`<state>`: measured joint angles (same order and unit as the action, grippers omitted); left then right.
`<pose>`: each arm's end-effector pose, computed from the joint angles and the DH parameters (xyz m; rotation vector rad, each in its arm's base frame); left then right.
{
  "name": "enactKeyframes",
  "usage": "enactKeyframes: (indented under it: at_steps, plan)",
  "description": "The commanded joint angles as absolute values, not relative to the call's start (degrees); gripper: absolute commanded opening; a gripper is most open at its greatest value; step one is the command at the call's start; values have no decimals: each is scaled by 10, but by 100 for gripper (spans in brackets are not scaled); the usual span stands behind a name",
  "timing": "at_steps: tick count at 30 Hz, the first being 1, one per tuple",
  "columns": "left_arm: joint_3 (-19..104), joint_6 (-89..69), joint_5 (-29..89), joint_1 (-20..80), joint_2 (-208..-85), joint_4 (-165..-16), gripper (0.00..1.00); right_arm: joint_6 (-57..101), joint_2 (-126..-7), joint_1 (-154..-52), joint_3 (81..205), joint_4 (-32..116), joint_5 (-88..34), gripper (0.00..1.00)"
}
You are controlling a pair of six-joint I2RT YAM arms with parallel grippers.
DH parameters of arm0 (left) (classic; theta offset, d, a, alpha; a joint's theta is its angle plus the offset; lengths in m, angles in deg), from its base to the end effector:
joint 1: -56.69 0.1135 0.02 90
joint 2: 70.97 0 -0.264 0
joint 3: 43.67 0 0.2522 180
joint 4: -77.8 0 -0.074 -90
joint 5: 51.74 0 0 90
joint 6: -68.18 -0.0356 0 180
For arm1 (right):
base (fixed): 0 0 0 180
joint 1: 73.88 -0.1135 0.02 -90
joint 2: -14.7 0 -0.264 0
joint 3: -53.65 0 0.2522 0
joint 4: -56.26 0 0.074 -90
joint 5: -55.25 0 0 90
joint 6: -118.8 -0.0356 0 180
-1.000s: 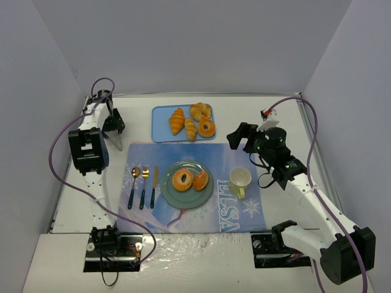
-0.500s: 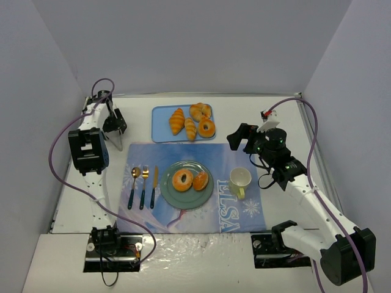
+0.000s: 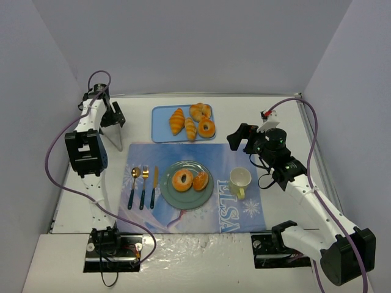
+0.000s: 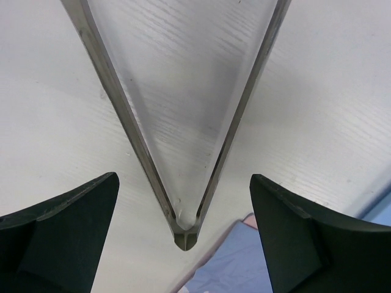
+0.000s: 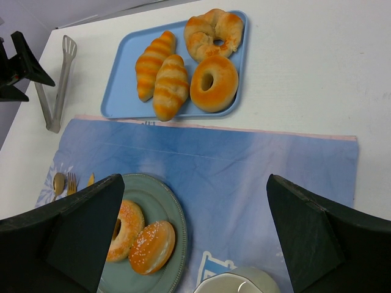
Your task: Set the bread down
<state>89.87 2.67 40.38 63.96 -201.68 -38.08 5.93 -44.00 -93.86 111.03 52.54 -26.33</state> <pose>0.4926 0.0642 0.2300 -0.7345 2.5361 -0.0529 0.2273 0.0882 0.3237 -0.0717 1.7025 0.6852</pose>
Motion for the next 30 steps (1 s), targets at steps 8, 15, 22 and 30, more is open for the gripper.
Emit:
enactKeyframes:
  at_steps: [8, 15, 22, 30]
  plan:
    - [932, -10, 443, 555, -1804, -323, 86, 60, -429, -945, 1130, 568, -251, 100]
    - [821, -43, 436, 421, -1629, -347, 86, 62, -425, -945, 1136, 559, -255, 100]
    - [586, -66, 395, 334, -1436, -443, 87, 66, -419, -945, 1138, 548, -266, 100]
    - [421, -90, 329, 320, -1321, -555, 87, 62, -438, -945, 1155, 547, -277, 100]
